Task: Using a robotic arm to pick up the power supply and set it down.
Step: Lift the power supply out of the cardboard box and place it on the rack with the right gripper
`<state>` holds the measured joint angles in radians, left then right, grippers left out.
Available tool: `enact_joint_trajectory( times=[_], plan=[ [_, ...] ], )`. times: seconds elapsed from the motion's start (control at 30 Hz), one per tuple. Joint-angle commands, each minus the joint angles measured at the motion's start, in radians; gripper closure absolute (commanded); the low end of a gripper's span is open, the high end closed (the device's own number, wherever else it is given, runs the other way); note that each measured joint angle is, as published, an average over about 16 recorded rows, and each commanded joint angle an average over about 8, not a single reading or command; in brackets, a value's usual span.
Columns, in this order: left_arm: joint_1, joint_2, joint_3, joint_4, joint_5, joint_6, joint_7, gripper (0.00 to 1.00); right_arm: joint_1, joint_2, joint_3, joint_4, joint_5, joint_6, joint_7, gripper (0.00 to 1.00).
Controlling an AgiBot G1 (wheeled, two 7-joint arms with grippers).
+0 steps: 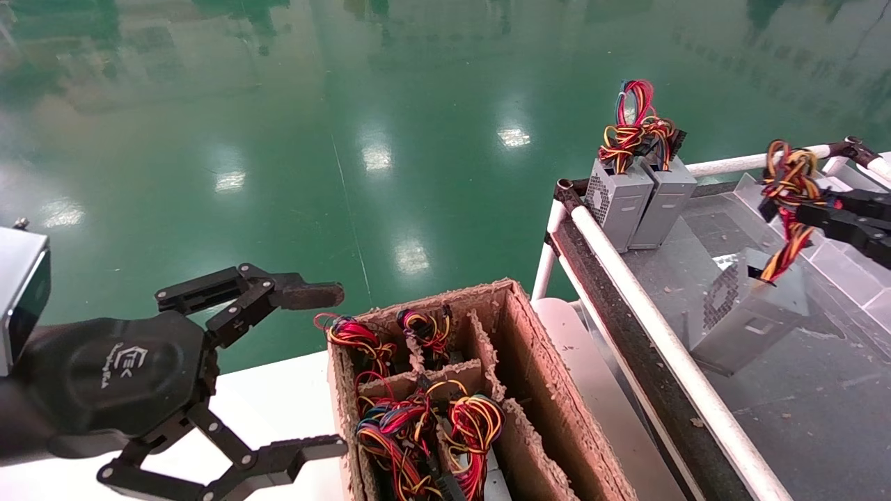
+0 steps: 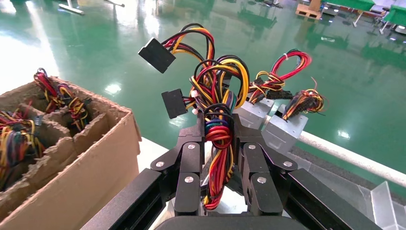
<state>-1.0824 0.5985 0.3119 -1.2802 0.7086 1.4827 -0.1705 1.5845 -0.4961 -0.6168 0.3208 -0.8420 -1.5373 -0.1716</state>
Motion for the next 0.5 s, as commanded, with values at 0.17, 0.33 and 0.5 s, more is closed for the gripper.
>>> enact_joint_trajectory(
  times=[0.17, 0.33, 0.5],
  plan=[
    [0.0, 0.0, 0.0, 0.0, 0.0, 0.0, 0.0, 0.0, 0.05, -0.068, -0.019, -0.07, -0.038, 0.026, -0.033, 1.0],
    [0.0, 0.0, 0.0, 0.0, 0.0, 0.0, 0.0, 0.0, 0.091, -0.136, -0.034, -0.132, -0.065, 0.07, -0.056, 1.0],
    [0.0, 0.0, 0.001, 0.0, 0.0, 0.0, 0.0, 0.0, 0.123, -0.201, -0.049, -0.181, -0.092, 0.121, -0.083, 1.0]
  ],
)
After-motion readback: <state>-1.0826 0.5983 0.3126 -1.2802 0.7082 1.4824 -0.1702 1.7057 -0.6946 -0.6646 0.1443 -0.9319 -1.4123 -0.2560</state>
